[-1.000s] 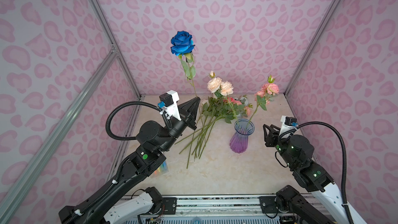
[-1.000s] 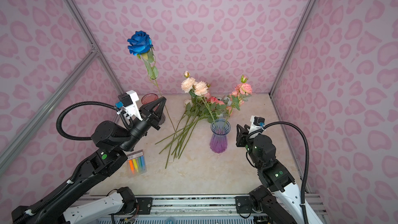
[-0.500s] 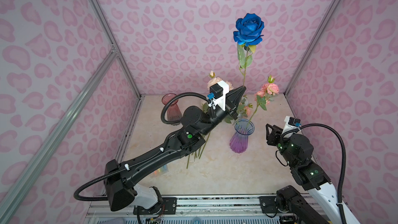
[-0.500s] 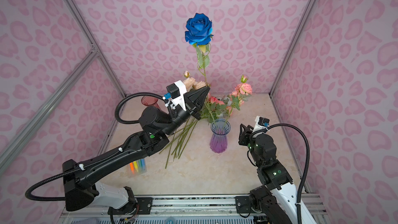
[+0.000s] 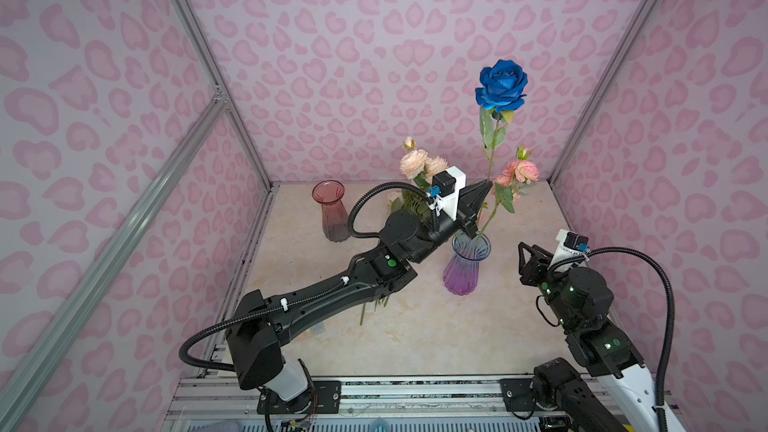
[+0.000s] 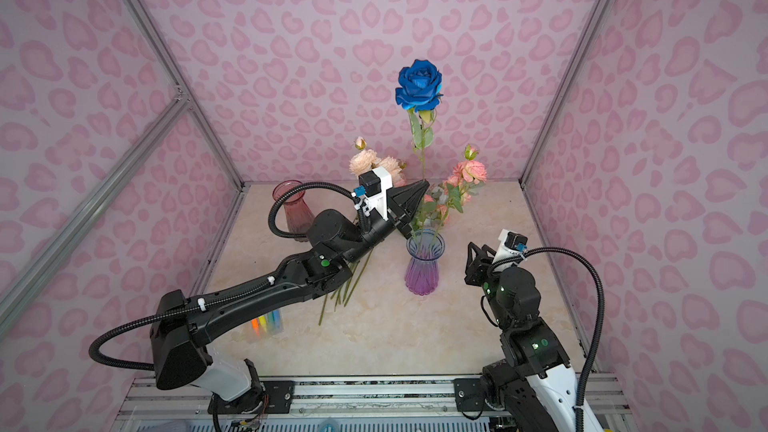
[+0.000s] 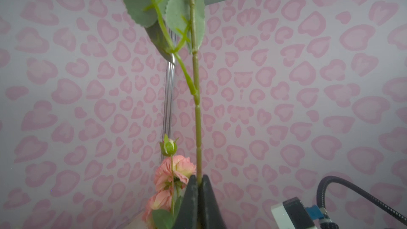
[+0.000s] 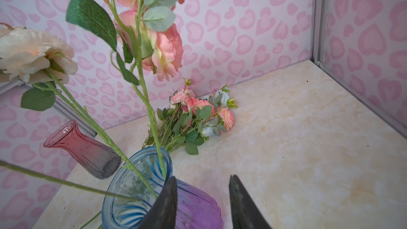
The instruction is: Arrange the flowers into the vase
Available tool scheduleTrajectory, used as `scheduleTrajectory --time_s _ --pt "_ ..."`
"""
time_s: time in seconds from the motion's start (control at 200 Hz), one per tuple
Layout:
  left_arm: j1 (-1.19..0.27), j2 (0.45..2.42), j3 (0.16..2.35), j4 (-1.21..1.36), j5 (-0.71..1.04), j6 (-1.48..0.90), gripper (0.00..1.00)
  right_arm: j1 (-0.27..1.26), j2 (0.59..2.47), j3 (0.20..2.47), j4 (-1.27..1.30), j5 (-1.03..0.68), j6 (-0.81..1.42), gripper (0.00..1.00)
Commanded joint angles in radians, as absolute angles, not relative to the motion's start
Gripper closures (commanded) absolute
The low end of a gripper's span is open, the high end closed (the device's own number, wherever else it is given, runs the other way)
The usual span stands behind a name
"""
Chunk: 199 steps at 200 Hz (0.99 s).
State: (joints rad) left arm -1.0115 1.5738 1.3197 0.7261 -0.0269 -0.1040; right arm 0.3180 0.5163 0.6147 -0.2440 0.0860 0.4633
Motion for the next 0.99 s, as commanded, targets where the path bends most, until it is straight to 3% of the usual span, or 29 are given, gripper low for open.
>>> scheduleTrajectory --time_s 0.0,0.18,0.465,0.55,0.675,0.69,0.71,0.73,0.775,0.99 --pt "-1.010 1.573 1.270 0.698 -0.065 -0.187 0.93 0.314 0.527 0.608 -0.259 0.053 0.469 0.59" --pt "-1.014 1.564 1.200 0.626 -0.087 -0.221 0.84 0.309 0.527 0.604 -0.261 0.041 0.471 0.58" --pt "-1.013 1.603 1.283 0.429 -0.110 -0.224 0.73 0.306 0.531 0.606 -0.264 0.029 0.477 0.57" --pt "-1.013 1.599 1.300 0.358 -0.135 -0.219 0.65 0.304 0.533 0.612 -0.272 0.029 0.473 0.56" --pt "-1.014 1.566 1.312 0.228 -0.150 -0.205 0.42 0.305 0.532 0.613 -0.276 0.030 0.471 0.55" --pt "-1.013 1.562 1.312 0.213 -0.148 -0.201 0.35 0.304 0.531 0.613 -0.275 0.031 0.470 0.55" --pt "-1.014 1.556 1.313 0.198 -0.146 -0.194 0.10 0.304 0.534 0.613 -0.275 0.031 0.467 0.55" --pt "-1.014 1.551 1.318 0.147 -0.149 -0.185 0.04 0.304 0.534 0.615 -0.276 0.031 0.465 0.54" --pt "-1.013 1.538 1.338 0.073 -0.165 -0.175 0.00 0.303 0.540 0.622 -0.279 0.032 0.461 0.54" --pt "-1.013 1.473 1.448 -0.227 -0.206 -0.112 0.02 0.300 0.578 0.652 -0.269 0.031 0.440 0.51"
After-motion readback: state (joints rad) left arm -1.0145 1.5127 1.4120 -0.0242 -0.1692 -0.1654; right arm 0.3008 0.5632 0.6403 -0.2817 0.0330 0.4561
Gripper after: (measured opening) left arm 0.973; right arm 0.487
